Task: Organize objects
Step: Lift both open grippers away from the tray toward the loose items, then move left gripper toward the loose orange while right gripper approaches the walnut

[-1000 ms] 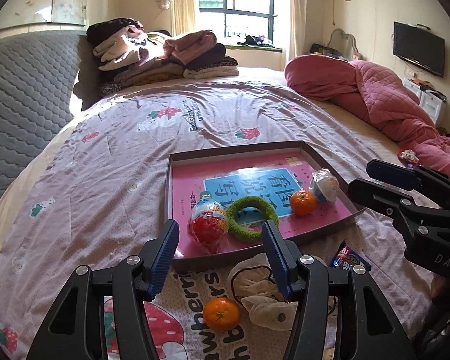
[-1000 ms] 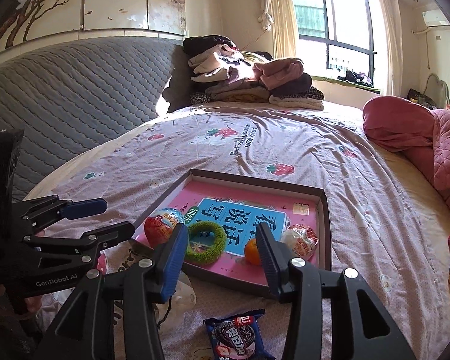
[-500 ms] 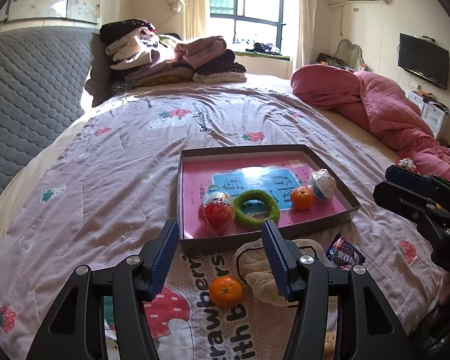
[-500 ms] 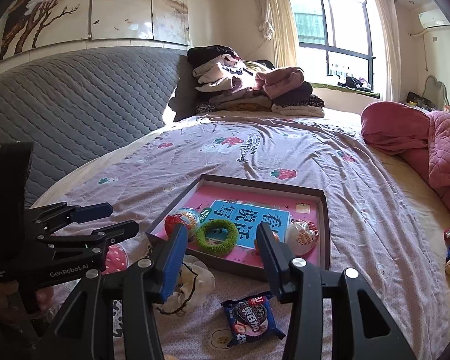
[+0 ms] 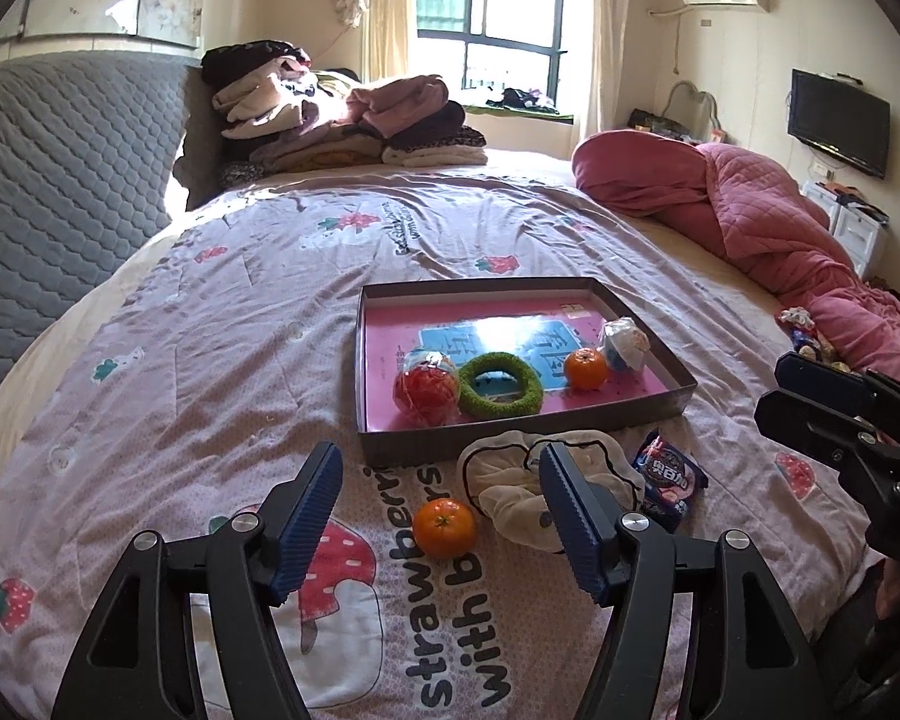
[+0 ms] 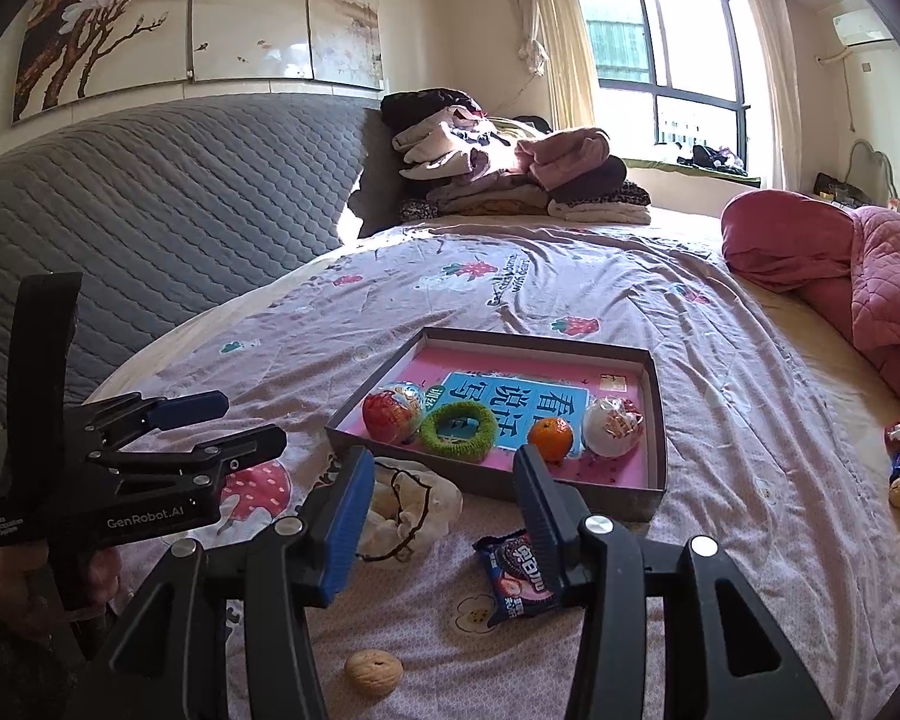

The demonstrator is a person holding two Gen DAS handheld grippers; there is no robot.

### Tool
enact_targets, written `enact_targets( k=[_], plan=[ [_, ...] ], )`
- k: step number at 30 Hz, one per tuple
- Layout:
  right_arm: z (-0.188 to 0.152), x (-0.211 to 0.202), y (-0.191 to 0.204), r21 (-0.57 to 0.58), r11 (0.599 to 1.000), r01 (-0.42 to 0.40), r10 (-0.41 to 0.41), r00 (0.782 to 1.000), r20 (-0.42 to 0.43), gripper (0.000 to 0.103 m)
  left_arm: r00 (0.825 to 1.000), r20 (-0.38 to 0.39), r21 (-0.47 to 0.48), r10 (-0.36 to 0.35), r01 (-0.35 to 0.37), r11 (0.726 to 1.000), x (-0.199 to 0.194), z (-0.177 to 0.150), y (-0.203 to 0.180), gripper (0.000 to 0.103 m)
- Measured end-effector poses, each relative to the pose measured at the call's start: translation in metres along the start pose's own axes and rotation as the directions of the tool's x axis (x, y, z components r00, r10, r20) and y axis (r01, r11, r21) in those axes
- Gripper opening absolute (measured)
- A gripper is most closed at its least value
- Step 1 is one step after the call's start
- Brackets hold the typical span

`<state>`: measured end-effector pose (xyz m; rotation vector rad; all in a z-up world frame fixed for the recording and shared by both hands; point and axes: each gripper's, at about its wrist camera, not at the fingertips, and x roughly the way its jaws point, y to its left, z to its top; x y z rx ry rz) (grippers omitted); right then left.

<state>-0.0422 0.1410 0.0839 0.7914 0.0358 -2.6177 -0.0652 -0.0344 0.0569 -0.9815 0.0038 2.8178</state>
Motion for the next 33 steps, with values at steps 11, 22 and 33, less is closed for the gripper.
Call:
enact_targets(
  k=[11,22,33],
  plan=[
    [-0.024,-0.01,0.011,-0.002,1.0,-0.006,0.005,0.999,-0.039,0.048,0.999,-0.038,0.03,0.009,-0.008,1.0,-0.009,-0.025,-0.008,0.07],
    [-0.041,-0.017,0.016,-0.013,1.0,-0.006,0.005,0.998,-0.069,0.048,0.997,-0.079,0.042,0.025,-0.022,0.999,-0.008,-0.043,-0.007,0.07],
    [-0.057,-0.011,0.02,-0.012,1.0,-0.012,0.011,0.992,-0.122,0.048,0.992,-0.122,0.049,0.025,-0.019,0.999,0.002,-0.053,-0.009,0.07]
  ],
)
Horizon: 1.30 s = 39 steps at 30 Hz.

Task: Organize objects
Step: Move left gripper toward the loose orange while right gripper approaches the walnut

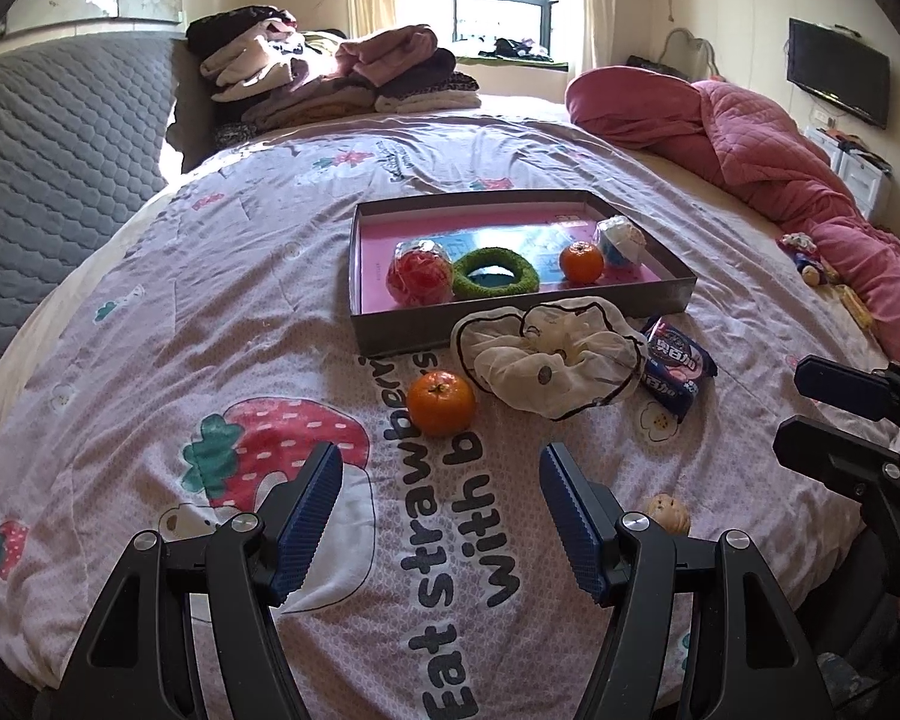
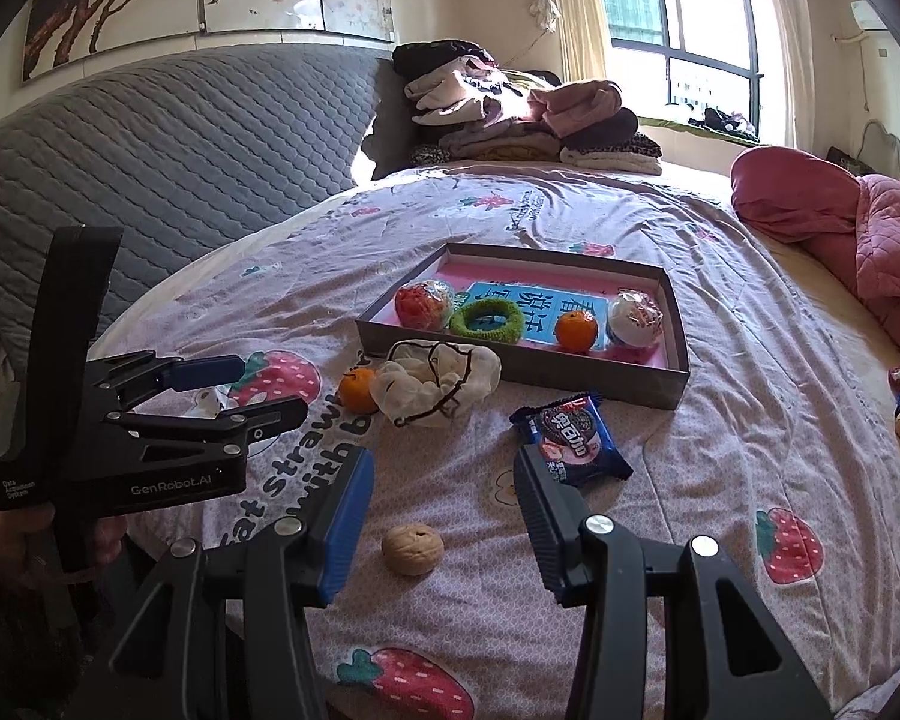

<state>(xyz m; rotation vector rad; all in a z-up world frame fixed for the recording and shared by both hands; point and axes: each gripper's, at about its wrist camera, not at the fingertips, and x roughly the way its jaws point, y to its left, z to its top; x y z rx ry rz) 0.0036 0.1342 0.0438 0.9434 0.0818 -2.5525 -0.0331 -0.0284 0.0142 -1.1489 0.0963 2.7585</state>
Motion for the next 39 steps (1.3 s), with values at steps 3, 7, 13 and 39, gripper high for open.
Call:
enact_targets(
  k=[3,7,13,39],
  plan=[
    [-0.002,0.005,0.001,-0.003,1.0,-0.006,0.006,1.0,-0.015,0.048,1.0,-0.011,0.0,0.0,0.0,1.0,0.003,-0.001,0.0,0.07],
    [-0.009,0.014,0.003,-0.011,1.0,-0.008,0.008,0.999,-0.047,0.048,1.0,-0.021,-0.007,-0.003,0.002,1.0,0.007,-0.002,0.001,0.07],
    [-0.016,0.025,0.003,-0.007,1.0,-0.01,0.009,0.996,-0.085,0.048,0.999,-0.04,-0.017,-0.008,0.008,1.0,0.013,-0.005,0.002,0.07],
    [-0.033,0.05,0.01,-0.03,0.999,-0.044,0.038,0.986,-0.163,0.048,0.996,-0.086,-0.03,-0.024,0.022,0.999,0.035,-0.012,0.004,0.07]
  ],
)
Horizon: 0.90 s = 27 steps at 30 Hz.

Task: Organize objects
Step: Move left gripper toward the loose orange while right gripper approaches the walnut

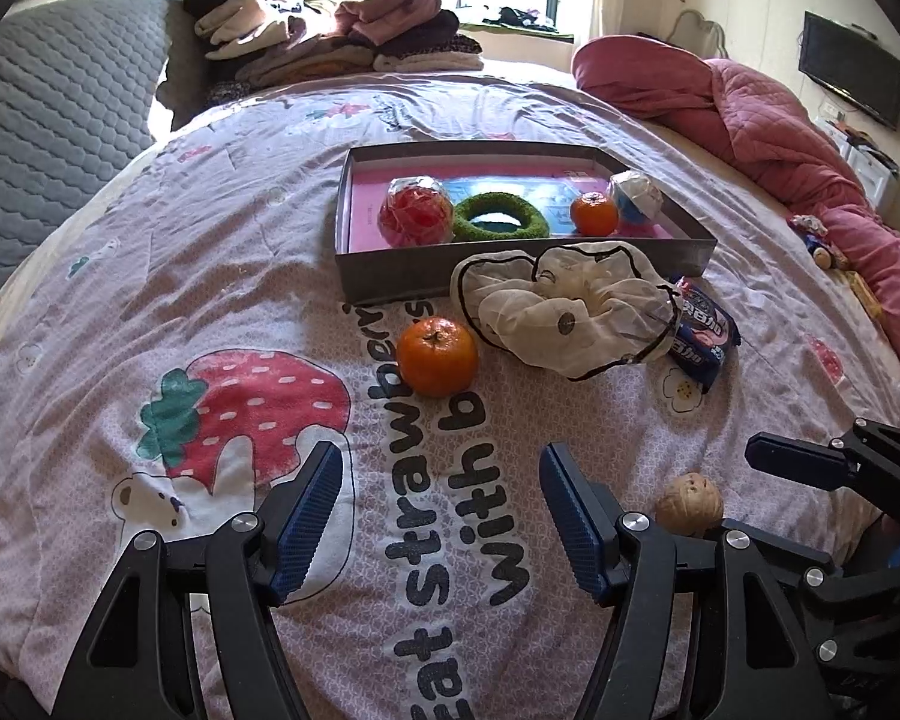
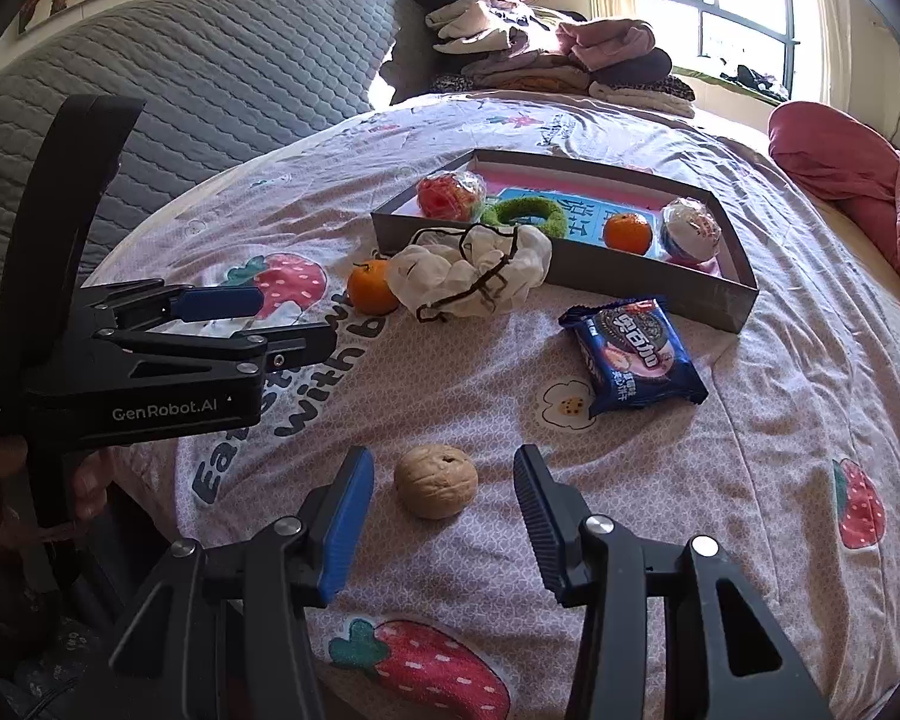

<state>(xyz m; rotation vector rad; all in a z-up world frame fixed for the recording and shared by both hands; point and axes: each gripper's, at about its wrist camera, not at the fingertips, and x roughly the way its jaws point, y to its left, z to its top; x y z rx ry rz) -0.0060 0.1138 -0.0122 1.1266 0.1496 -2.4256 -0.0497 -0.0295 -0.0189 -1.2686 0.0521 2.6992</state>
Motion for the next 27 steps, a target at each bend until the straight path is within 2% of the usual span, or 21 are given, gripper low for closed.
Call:
enact_targets(
  k=[27],
  plan=[
    [-0.005,0.028,0.003,-0.023,1.0,-0.012,0.011,0.999,-0.041,0.048,1.0,-0.014,-0.015,0.007,-0.007,1.0,0.041,0.018,0.01,0.07]
  ],
)
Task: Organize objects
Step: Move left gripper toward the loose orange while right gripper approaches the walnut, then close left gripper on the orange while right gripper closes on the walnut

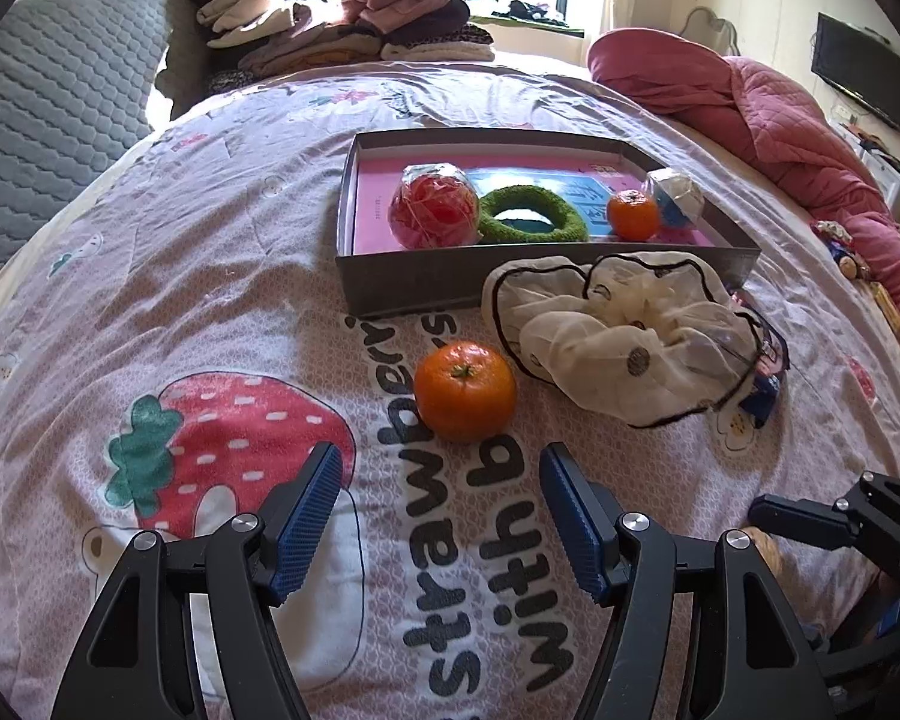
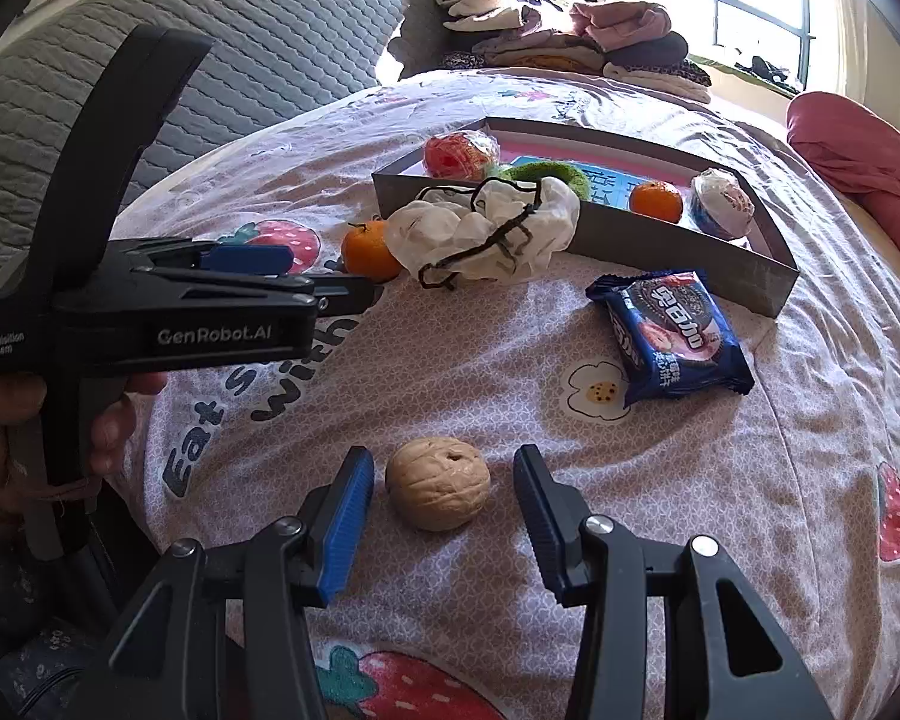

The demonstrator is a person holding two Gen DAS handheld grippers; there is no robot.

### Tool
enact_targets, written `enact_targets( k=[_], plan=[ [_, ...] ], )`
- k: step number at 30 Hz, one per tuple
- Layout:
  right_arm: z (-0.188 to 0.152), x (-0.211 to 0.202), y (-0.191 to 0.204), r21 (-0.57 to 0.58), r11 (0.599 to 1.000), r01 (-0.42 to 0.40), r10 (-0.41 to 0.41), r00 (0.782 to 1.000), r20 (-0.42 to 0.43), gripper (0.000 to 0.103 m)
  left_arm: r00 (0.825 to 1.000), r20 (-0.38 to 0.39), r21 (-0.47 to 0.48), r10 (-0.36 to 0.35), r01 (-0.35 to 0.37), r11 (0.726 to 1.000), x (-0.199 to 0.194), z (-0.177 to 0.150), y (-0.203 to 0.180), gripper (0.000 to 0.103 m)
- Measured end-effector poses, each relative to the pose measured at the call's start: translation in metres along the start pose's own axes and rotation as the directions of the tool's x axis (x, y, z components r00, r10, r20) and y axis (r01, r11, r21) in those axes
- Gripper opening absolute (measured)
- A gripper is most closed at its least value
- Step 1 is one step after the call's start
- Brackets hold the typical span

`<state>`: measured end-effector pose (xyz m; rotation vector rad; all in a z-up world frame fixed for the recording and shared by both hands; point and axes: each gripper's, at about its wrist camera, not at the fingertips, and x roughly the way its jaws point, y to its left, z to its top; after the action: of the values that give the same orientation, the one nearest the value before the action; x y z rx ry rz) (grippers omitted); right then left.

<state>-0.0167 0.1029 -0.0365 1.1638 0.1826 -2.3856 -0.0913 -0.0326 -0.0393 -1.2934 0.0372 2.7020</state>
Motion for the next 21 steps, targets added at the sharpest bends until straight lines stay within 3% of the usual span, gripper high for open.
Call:
enact_targets(
  k=[21],
  plan=[
    [0.001,0.009,-0.006,0.001,1.0,-0.027,0.027,0.999,0.02,0.048,1.0,-0.004,-0.006,-0.002,0.002,1.0,0.025,0.013,0.003,0.07]
  ],
)
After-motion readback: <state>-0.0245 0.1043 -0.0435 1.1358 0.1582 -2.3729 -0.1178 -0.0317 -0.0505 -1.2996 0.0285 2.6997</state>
